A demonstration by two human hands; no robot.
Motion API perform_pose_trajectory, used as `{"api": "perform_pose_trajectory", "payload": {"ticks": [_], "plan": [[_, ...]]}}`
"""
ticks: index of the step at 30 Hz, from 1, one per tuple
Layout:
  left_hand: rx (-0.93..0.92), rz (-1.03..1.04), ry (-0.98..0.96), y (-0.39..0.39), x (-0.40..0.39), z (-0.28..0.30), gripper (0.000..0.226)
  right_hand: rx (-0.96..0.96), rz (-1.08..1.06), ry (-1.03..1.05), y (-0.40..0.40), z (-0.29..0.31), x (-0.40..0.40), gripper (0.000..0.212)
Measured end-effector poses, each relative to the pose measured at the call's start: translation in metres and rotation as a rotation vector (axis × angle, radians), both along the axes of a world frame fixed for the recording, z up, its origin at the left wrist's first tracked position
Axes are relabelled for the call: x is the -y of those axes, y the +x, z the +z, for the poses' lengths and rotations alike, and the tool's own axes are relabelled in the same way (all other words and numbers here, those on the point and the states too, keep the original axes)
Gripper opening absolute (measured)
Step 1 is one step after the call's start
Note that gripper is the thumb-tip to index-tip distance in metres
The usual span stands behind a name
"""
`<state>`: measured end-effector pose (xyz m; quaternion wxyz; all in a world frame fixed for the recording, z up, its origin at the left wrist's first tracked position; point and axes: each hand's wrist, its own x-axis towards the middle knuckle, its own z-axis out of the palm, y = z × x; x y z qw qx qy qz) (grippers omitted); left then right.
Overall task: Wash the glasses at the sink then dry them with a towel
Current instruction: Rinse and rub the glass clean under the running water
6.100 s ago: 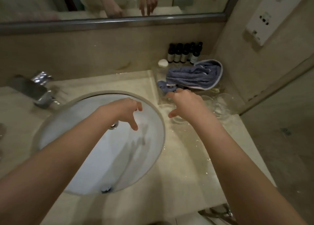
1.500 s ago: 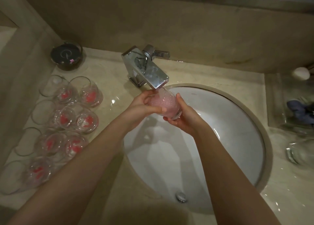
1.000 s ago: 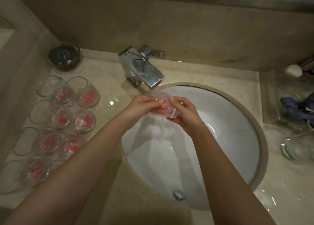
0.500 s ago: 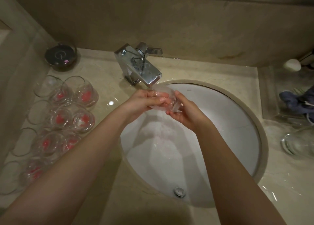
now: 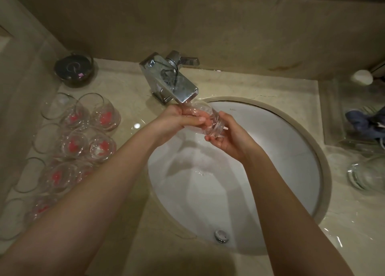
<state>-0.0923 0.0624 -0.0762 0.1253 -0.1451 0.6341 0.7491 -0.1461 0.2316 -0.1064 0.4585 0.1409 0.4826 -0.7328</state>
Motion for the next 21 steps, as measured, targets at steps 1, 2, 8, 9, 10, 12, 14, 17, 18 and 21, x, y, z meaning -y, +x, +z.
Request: {"api": "perform_pose_trajectory", "payload": {"ticks": [1,2,8,9,10,12,14,17,18,21], "plan": [[-0.013,-0.013,0.009,-0.001,0.001,0.001,0.031,-0.035,0.002,-0.019,0.000,-0.002,0.000,0.025],[-0.023,-0.024,0.016,-0.002,0.001,0.001,0.031,-0.063,0.002,-0.040,0.001,-0.002,0.000,0.024],[0.013,0.013,-0.045,-0.006,0.002,0.002,0.048,0.010,-0.021,-0.077,0.003,-0.003,0.002,0.032],[0.013,0.009,-0.060,-0.005,0.002,0.004,0.044,0.040,0.001,-0.031,0.002,-0.002,0.002,0.038],[0.014,0.012,-0.060,-0.005,0.002,0.005,0.044,0.051,0.032,0.004,0.002,-0.001,0.003,0.042],[0.017,0.027,-0.047,-0.003,0.002,0.004,0.050,0.011,0.057,0.030,0.002,-0.002,0.005,0.038],[0.031,0.016,-0.037,-0.003,0.003,0.002,0.053,-0.050,0.031,-0.005,0.003,-0.004,0.005,0.023],[0.055,0.012,-0.028,-0.002,0.002,0.004,0.059,-0.161,-0.005,-0.058,0.004,-0.007,0.001,0.024],[0.042,0.004,-0.035,-0.001,0.000,0.005,0.053,-0.175,-0.007,-0.074,0.004,-0.006,0.000,0.030],[0.027,-0.055,-0.055,0.000,-0.004,0.010,0.057,-0.111,0.024,-0.062,0.002,-0.007,0.000,0.028]]}}
